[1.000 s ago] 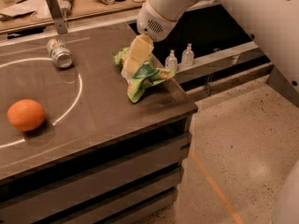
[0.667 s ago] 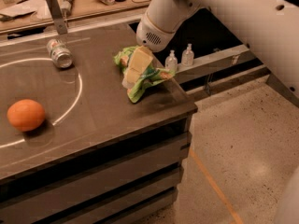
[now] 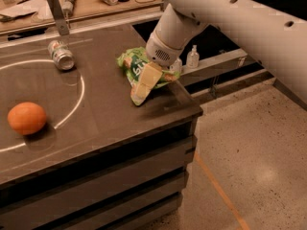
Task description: Move green rice chip bag near 7up can
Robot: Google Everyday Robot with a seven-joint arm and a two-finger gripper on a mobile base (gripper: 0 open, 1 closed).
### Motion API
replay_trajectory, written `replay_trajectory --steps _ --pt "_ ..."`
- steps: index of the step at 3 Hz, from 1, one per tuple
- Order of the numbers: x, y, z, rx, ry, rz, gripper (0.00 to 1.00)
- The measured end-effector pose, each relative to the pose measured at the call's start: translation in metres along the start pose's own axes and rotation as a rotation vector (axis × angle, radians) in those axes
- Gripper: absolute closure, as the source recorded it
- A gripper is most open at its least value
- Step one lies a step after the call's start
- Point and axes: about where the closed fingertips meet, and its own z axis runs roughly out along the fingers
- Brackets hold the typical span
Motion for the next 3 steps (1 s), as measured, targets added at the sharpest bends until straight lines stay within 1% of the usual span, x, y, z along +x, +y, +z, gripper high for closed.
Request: replay_trajectory --steps 1,2,3 --pt "0.0073 -0.0006 0.0088 0.016 0.026 -0.025 0.11" --pt "0.0084 -0.0007 0.0154 0.017 0.042 -0.058 0.34" --pt "0.0038 -0.0008 0.0105 -0.008 -0.013 -0.082 0.65"
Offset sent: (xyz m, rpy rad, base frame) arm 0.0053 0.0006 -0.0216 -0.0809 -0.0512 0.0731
